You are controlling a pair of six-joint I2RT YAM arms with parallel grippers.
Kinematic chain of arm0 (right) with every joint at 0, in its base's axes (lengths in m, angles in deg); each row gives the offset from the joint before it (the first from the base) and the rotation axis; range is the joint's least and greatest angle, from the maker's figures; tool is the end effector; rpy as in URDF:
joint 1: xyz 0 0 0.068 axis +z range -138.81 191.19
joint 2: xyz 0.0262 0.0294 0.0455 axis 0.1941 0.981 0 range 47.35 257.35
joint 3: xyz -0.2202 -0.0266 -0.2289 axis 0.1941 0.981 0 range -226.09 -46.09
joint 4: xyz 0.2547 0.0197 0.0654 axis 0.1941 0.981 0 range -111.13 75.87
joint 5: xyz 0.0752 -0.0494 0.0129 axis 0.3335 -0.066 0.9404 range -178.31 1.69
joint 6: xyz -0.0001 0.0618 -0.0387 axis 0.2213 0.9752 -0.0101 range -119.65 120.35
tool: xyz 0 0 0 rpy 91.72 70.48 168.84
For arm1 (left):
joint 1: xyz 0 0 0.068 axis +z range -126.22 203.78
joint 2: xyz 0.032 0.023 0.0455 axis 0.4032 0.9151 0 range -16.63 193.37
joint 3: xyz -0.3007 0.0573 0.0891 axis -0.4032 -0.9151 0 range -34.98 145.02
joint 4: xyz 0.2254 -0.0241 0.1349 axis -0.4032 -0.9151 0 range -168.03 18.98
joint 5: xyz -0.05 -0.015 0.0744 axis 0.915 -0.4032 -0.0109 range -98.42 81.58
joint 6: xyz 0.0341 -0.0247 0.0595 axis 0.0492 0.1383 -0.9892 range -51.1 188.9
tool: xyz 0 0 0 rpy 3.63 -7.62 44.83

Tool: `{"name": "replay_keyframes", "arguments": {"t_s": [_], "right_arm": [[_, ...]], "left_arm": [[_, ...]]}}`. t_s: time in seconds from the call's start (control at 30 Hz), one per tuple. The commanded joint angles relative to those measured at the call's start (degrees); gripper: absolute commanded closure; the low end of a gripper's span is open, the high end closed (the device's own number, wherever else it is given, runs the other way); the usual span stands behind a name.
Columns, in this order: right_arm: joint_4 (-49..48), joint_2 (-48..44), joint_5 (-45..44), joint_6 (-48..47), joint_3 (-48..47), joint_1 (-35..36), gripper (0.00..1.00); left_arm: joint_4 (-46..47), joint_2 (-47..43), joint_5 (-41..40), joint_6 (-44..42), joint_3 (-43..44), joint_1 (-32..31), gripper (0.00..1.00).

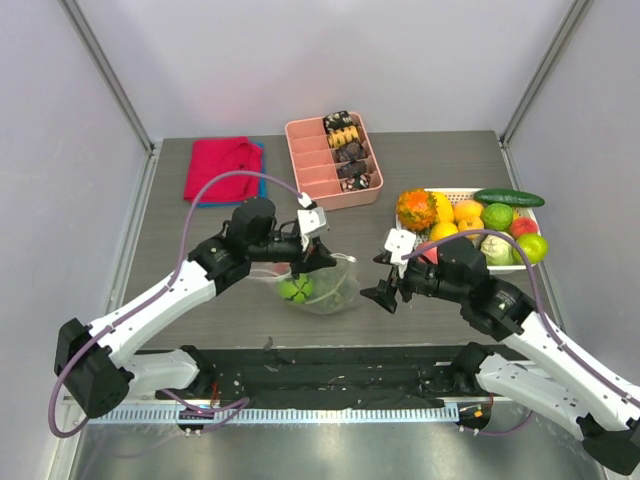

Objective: Place the food in the zip-top bag and seal the zipper
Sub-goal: Adjust the zipper food storage bag at the center of the board.

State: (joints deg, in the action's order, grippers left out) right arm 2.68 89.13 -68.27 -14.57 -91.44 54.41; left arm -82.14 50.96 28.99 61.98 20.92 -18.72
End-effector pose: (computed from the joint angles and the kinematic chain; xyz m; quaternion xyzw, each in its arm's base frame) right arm 0.0980 0.1206 0.3508 -0.4795 0.6577 0.2760 0.5111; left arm 0.1731 -0.2084 0.3626 0.4910 0.6426 -0.4145 0.4175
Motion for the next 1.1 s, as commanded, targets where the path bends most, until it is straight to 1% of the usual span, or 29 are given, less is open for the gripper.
{"name": "replay_keyframes", "arguments": {"t_s": [0.0,0.03,0.13,0.2,0.3,0.33,0.4,0.43,0.5,0.53,0.6,0.63,0.67,0.7,0.73,0.77,0.87,0.93,0.97,1.07], "right_arm": [[-10.6,-2.6,0.0,3.5,4.6,-0.5,0.24],[-13.9,-2.6,0.2,3.8,5.2,-0.5,0.25],[-18.7,-1.1,0.5,4.1,6.1,-0.5,0.30],[-20.3,0.5,1.1,4.2,6.3,-0.6,0.31],[-23.5,1.4,1.2,4.5,7.1,-0.6,0.36],[-25.7,2.0,1.5,4.5,7.1,-0.6,0.40],[-26.2,2.6,2.6,4.5,7.0,-0.6,0.45],[-26.3,2.7,3.0,4.5,6.9,-0.7,0.51],[-26.4,2.8,4.0,4.2,7.1,-0.7,0.59],[-26.7,2.8,4.7,4.1,7.1,-0.6,0.66],[-27.1,3.0,5.0,4.0,6.8,-0.6,0.77],[-27.1,3.1,5.4,4.0,6.8,-0.6,0.94],[-27.0,3.2,5.5,3.9,6.7,-0.7,0.99],[-26.9,3.0,5.5,3.8,6.7,-0.6,0.99],[-26.8,3.0,5.5,3.5,6.7,-0.6,0.99],[-26.6,2.7,5.4,3.4,6.8,-0.7,0.99],[-25.7,2.3,5.8,3.9,6.3,-0.7,0.99],[-25.0,2.1,6.3,4.0,6.3,-0.6,0.99],[-24.9,2.1,6.9,4.0,6.2,-0.7,0.99],[-24.3,2.2,7.4,3.8,6.1,-0.7,0.99]], "left_arm": [[4.0,-1.8,6.4,1.8,0.6,1.0,1.00],[4.0,-1.7,7.7,1.6,0.6,1.1,1.00],[4.3,-1.8,8.7,2.0,0.6,1.1,1.00],[4.0,-1.8,9.1,1.6,0.7,1.1,1.00],[3.2,-2.1,9.2,1.0,0.8,1.2,1.00],[2.7,-2.0,9.3,0.8,0.9,1.2,1.00],[2.4,-2.1,9.1,0.8,0.8,1.2,1.00],[2.4,-2.0,8.9,0.9,0.7,1.2,1.00],[2.5,-2.1,8.7,1.1,0.8,1.2,1.00],[2.5,-2.1,8.7,1.1,0.8,1.2,1.00],[2.3,-1.9,8.9,1.3,0.8,1.2,1.00],[2.2,-1.8,8.8,1.4,0.8,1.2,1.00],[2.1,-1.8,8.7,1.3,0.8,1.3,1.00],[1.8,-1.8,8.5,1.2,0.9,1.3,1.00],[1.5,-1.9,7.2,1.0,0.9,1.3,0.97],[1.4,-1.9,6.2,0.9,1.0,1.3,0.85],[2.1,-2.6,1.9,1.0,1.3,1.2,0.66],[4.2,-3.1,0.6,1.6,1.5,1.1,0.60],[5.1,-3.5,0.2,2.5,1.3,0.9,0.55],[6.4,-3.2,0.3,1.5,1.8,-0.9,0.51]]}}
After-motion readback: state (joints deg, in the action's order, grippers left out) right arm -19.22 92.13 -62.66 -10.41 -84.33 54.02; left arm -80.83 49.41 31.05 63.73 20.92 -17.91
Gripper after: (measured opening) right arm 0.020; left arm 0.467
